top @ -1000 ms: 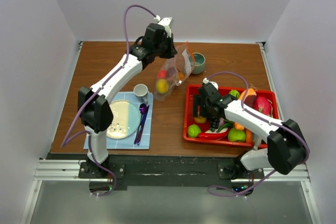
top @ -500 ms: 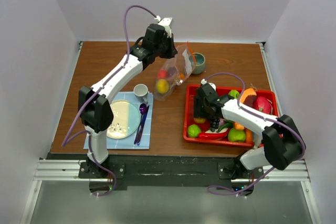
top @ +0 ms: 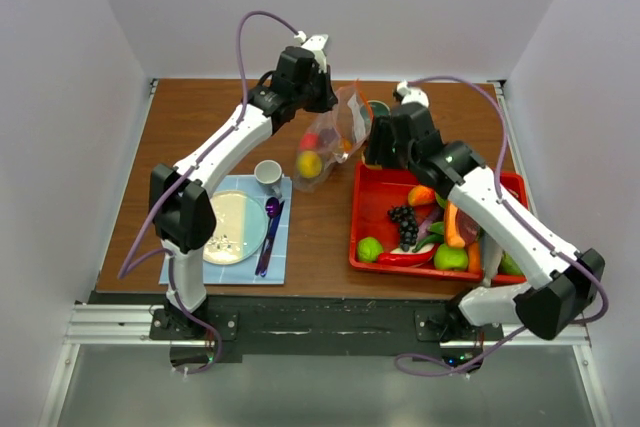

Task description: Place the food in the zip-top bag and seal the zipper

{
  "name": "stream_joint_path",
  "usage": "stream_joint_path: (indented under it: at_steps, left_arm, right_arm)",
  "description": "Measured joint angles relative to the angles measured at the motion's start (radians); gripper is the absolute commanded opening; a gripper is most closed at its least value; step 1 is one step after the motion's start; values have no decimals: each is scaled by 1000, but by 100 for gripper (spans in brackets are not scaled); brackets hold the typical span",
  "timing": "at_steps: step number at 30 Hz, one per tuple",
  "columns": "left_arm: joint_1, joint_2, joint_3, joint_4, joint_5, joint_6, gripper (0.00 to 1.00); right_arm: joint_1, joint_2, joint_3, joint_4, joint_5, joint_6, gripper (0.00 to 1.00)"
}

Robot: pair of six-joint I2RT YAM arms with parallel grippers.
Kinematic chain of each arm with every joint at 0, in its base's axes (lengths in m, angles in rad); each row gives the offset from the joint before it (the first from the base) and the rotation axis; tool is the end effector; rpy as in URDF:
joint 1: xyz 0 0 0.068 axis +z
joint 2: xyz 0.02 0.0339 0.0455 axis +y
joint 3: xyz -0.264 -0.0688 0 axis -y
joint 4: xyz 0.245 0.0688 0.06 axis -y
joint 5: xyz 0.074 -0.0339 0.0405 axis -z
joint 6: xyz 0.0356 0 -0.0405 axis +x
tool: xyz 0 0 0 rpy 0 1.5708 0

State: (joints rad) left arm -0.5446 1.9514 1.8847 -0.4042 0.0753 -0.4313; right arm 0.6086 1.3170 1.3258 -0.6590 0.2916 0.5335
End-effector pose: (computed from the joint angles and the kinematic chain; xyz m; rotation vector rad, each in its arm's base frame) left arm 0.3956 -0.2427 0.3525 0.1681 2.1039 -0.6766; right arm 0.2390 0.1541 0.3658 0.0775 2.2060 0.3180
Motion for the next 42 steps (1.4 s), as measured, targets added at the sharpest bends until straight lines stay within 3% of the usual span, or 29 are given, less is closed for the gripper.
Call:
stream_joint_path:
  at_steps: [7, 10, 11, 13, 17, 22, 25, 33, 37, 42]
  left_arm:
    - [0, 0, -4, 2, 2, 0, 0]
    - [0, -3, -27, 14, 8, 0, 0]
    - [0, -3, -32, 15, 9, 0, 0]
    - [0, -3, -42, 16, 14, 0, 0]
    - [0, -3, -51, 17, 20, 1, 0]
    - [0, -7, -51, 21, 22, 4, 0]
    - [1, -9, -51, 21, 22, 5, 0]
    - [2, -9, -51, 22, 22, 5, 0]
    - [3, -9, -51, 23, 25, 4, 0]
    - [4, -9, -51, 24, 30, 4, 0]
  right_arm:
    - [-8, 225, 327, 5, 40, -57, 50]
    - [-27, 328, 401, 11, 32, -68, 76]
    - [-34, 357, 417, 10, 29, -69, 91]
    - [-51, 423, 455, 10, 24, -73, 99]
    - [-74, 497, 493, -6, 11, -89, 99]
    - [-79, 468, 505, -50, 5, -90, 98]
    - [-78, 369, 433, -71, 6, -90, 98]
    - [-78, -99, -54, -118, 2, -59, 95]
    - [-78, -163, -253, -143, -21, -19, 95]
    - [-77, -85, -338, -166, -19, -7, 95]
